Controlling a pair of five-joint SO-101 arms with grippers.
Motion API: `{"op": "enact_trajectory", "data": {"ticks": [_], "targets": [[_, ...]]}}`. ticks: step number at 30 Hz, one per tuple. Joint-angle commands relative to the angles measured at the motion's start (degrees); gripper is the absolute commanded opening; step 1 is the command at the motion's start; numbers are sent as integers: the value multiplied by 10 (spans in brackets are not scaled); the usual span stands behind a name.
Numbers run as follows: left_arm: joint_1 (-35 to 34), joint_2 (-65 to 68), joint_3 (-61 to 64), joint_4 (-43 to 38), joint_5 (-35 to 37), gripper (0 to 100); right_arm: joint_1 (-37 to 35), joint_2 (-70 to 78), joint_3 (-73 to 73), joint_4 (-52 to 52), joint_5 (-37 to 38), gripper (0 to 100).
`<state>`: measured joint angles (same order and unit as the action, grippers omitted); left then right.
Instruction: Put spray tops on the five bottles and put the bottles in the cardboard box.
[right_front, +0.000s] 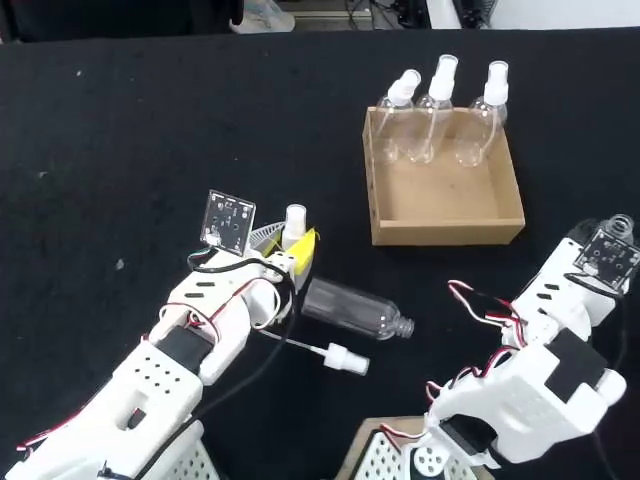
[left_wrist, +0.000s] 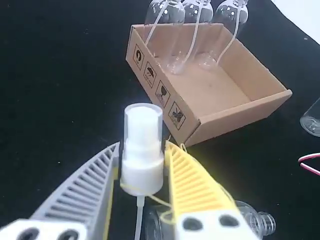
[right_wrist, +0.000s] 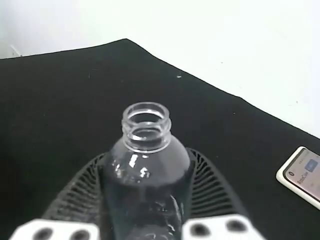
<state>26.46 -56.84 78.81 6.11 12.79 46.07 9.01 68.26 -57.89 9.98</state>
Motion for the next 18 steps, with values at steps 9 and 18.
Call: {"op": "enact_trajectory", "data": {"ticks": [9, 18], "targets": [[-4, -11, -12, -11, 1, 32, -17, -223, 125, -81, 4, 11], [-6, -11, -23, -11, 1, 32, -162, -644, 230, 289, 54, 11]]}}
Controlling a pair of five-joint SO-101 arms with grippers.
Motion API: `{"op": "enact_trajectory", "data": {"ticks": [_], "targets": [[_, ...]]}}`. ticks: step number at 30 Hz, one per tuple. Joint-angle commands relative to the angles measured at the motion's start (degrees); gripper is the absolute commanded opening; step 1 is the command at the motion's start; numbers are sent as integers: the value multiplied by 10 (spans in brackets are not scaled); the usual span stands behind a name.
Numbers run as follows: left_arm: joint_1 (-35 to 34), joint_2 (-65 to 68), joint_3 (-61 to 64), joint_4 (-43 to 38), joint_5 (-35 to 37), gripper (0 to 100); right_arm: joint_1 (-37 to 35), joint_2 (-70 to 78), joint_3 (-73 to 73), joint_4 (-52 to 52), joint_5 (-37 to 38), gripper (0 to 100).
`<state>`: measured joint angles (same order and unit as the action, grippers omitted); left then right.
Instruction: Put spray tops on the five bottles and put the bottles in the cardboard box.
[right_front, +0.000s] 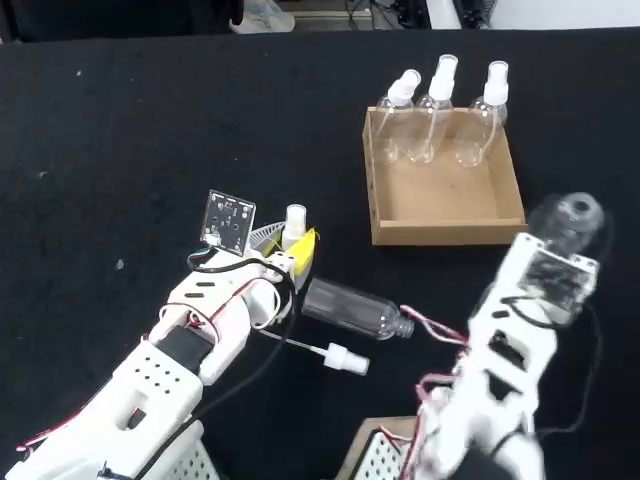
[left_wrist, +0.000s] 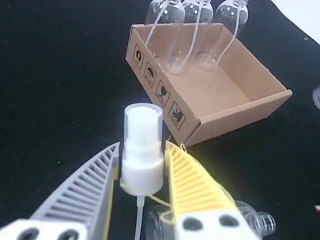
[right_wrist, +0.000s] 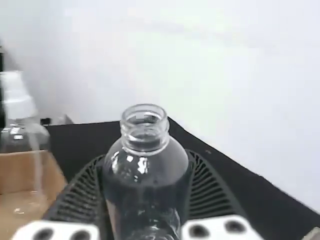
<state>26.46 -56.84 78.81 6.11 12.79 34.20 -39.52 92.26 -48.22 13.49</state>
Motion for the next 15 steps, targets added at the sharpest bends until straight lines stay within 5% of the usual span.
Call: {"op": "enact_trajectory", "data": {"ticks": [1, 6, 15], "targets": [[-6, -11, -28, -11, 1, 32, -55, -207, -22, 278, 16, 11], [-38, -11, -66, -11, 1, 32, -156, -439, -95, 652, -4, 11], [-56, -6, -210, -11, 2, 32, -311, -698, 0, 804, -4, 11]]}}
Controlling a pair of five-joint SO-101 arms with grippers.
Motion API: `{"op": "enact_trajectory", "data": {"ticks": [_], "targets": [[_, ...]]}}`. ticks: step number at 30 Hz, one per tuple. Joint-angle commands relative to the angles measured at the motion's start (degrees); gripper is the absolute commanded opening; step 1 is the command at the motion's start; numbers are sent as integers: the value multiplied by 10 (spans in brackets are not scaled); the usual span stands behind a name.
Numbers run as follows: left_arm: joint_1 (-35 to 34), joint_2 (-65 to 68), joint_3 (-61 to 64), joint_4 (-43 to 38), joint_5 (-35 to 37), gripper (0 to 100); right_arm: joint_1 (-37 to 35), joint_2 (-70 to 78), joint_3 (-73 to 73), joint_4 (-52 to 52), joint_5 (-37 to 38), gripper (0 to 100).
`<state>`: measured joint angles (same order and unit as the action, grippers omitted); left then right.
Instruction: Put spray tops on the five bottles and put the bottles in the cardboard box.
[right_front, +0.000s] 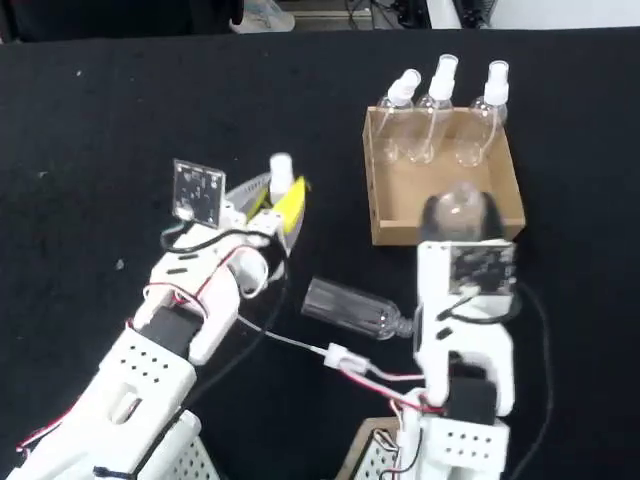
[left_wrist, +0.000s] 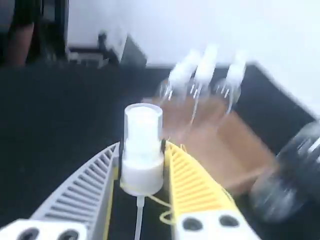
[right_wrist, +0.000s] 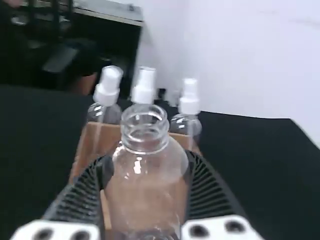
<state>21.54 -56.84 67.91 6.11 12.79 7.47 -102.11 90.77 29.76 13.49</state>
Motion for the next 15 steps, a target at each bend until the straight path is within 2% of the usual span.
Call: {"op": "enact_trajectory", "data": {"ticks": [1, 4, 9, 15], "targets": [[-7, -6, -121, -11, 2, 32, -57, -69, 17, 33, -6, 11], [-7, -11, -175, -11, 2, 32, -98, -43, 3, 69, -43, 11], [-8, -11, -254, -8, 5, 32, -156, -10, -63, 152, -51, 11], [15, -11, -316, 72, 3, 32, -283, 27, -93, 198, -53, 11]]}}
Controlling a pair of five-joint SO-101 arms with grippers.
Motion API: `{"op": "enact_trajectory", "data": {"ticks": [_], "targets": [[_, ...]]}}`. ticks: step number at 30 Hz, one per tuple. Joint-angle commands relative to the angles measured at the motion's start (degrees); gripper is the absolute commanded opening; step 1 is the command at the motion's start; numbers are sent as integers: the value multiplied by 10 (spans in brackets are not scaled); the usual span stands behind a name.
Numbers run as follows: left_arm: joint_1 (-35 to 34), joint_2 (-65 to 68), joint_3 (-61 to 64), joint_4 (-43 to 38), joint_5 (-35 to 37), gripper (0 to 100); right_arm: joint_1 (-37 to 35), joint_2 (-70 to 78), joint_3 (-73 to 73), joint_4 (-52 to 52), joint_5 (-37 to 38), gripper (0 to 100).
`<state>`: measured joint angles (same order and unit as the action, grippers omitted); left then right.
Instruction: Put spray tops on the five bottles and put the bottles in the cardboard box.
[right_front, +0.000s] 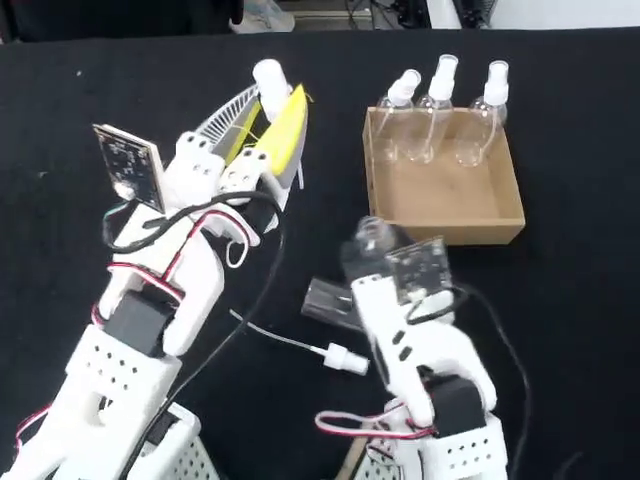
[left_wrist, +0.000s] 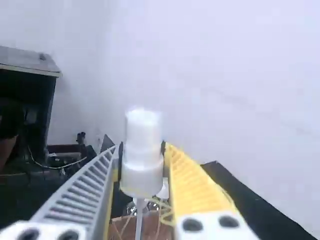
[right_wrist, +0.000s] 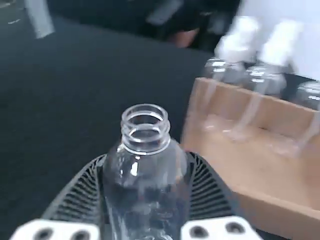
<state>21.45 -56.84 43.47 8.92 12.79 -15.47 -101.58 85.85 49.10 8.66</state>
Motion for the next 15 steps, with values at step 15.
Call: {"op": "enact_trajectory", "data": {"ticks": [15], "targets": [[80, -69, -96, 156, -33, 32, -70, 2, -51, 58, -85, 11]]}}
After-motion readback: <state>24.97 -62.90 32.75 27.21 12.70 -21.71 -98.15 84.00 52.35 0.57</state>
